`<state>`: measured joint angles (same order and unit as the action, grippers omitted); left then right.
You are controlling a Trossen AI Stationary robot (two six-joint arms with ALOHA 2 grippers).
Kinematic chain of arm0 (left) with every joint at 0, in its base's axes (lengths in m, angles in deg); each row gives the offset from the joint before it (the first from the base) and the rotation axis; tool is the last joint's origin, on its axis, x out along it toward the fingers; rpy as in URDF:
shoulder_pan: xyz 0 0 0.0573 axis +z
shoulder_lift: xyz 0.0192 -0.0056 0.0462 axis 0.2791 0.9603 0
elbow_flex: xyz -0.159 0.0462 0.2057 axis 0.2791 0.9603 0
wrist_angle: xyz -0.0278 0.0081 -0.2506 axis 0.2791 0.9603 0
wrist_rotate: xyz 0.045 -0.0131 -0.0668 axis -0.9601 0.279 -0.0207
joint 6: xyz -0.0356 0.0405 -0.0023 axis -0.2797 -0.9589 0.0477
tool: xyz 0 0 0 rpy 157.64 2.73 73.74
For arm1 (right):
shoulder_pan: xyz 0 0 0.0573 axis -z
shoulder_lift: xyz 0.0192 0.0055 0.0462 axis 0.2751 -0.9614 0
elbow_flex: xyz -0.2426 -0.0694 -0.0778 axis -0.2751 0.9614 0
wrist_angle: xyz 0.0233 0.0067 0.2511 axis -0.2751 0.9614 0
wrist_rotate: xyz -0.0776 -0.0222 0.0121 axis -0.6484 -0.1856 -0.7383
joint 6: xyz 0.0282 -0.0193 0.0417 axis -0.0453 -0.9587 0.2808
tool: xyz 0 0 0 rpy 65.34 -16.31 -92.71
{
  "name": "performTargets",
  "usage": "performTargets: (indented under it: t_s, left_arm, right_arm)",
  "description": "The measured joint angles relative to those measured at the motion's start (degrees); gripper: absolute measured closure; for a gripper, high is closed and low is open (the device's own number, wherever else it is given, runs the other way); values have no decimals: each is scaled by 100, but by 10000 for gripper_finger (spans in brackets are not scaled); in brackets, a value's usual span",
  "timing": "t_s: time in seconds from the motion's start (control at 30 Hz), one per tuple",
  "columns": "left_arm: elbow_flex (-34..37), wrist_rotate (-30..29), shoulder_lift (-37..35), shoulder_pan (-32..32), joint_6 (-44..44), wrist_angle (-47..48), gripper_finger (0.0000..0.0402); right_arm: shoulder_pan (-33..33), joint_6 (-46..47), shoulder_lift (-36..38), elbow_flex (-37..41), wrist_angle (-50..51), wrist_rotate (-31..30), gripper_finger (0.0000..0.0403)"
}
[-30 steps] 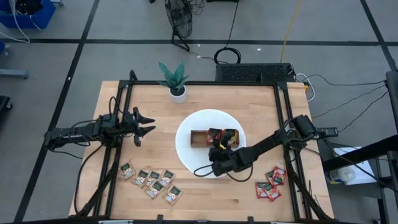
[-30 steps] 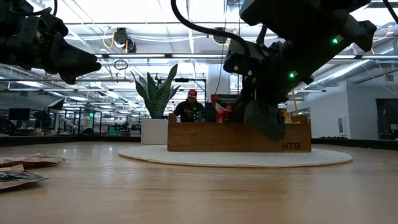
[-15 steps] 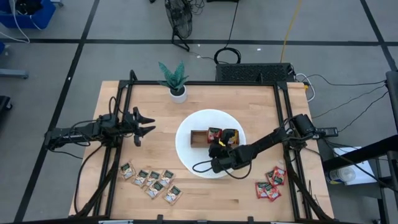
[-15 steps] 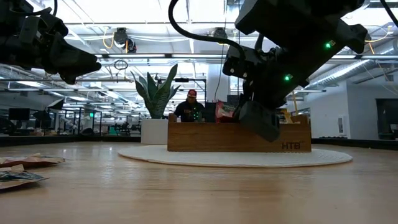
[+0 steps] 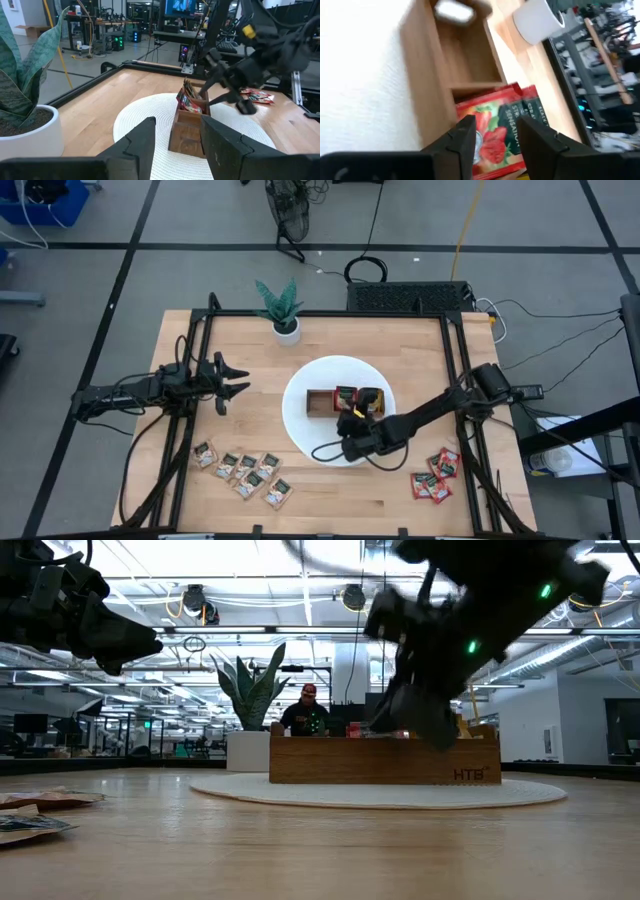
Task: Pick & Place Tea
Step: Put the red tea bag into the middle section of the wooden organizer
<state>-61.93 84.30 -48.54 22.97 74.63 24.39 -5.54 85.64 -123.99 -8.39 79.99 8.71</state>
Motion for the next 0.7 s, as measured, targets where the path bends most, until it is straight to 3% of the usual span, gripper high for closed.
performTargets:
  t_s: [0.2,0.27,0.4,0.47,0.7]
  left_arm:
    - [0,-1,1,0,0,0,245]
    - [-1,0,-1,-2,0,0,245]
    - [-1,-1,-1,-2,0,0,245]
    - [0,1,0,0,0,0,245]
    - [-1,0,0,0,0,0,245]
  right_arm:
    - [-166,-427,823,0,-196,145,289]
    - [-93,-827,1212,0,-209,779,307]
    - [583,-1080,1949,-2,-161,3282,379]
    - [982,-963,2169,-2,20,4152,394]
    - [1586,-1160,1856,0,1072,4730,402]
